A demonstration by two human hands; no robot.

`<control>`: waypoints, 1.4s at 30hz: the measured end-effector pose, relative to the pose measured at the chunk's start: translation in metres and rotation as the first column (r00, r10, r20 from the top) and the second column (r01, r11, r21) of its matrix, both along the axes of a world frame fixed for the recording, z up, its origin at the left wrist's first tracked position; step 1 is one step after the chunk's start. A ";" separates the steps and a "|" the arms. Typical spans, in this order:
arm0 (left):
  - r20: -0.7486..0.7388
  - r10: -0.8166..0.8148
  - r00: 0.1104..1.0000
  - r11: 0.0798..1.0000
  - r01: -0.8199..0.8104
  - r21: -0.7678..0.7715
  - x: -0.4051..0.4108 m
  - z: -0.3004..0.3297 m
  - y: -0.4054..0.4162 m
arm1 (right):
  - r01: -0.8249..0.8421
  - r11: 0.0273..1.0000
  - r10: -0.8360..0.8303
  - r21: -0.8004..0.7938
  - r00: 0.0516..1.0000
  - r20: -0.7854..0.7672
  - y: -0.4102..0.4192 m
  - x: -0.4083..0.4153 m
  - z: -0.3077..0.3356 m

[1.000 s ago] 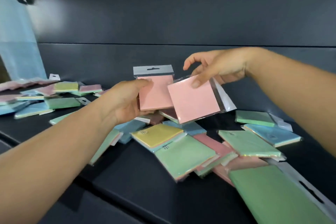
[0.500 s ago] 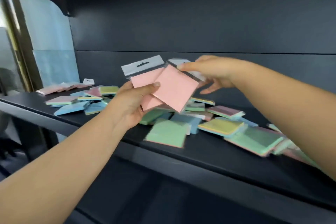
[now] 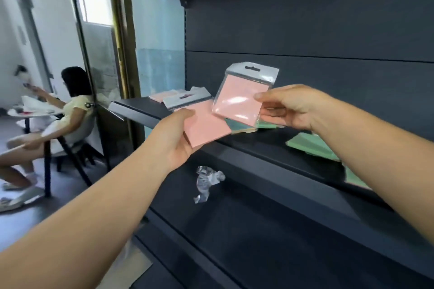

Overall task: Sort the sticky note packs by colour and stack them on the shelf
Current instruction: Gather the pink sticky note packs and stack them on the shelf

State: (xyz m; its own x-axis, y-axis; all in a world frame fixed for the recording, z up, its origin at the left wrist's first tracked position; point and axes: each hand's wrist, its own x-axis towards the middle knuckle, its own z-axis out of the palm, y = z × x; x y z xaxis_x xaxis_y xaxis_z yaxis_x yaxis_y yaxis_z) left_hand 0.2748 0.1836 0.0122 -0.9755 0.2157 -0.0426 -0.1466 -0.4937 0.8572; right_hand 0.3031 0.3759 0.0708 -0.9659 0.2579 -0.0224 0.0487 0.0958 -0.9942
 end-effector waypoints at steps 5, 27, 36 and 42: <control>-0.074 0.009 0.997 0.993 -0.017 -0.117 -0.064 -0.014 -0.060 | -0.025 0.999 0.026 0.023 0.999 -0.024 -0.032 -0.068 0.003; -0.100 -0.208 0.973 0.775 0.102 -0.624 -0.395 0.000 -0.161 | 0.148 0.979 -0.154 0.141 0.987 0.036 -0.123 -0.318 0.003; -0.190 -0.580 0.792 0.446 0.114 -0.888 -0.496 -0.010 -0.125 | 0.386 0.919 -0.392 0.085 0.918 0.068 -0.161 -0.335 -0.003; -0.241 -0.656 0.715 0.396 0.054 -0.917 -0.522 -0.014 -0.094 | 0.451 0.892 -0.451 0.022 0.886 0.108 -0.180 -0.330 -0.015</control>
State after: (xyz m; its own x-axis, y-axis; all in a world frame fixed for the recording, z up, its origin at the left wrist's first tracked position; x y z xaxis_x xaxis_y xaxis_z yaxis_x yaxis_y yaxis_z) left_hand -0.2476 0.0898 -0.0021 -0.7154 0.6983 0.0242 0.4659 0.4510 0.7613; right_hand -0.0272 0.1964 0.0558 -0.7371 0.6649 -0.1209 0.1920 0.0345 -0.9808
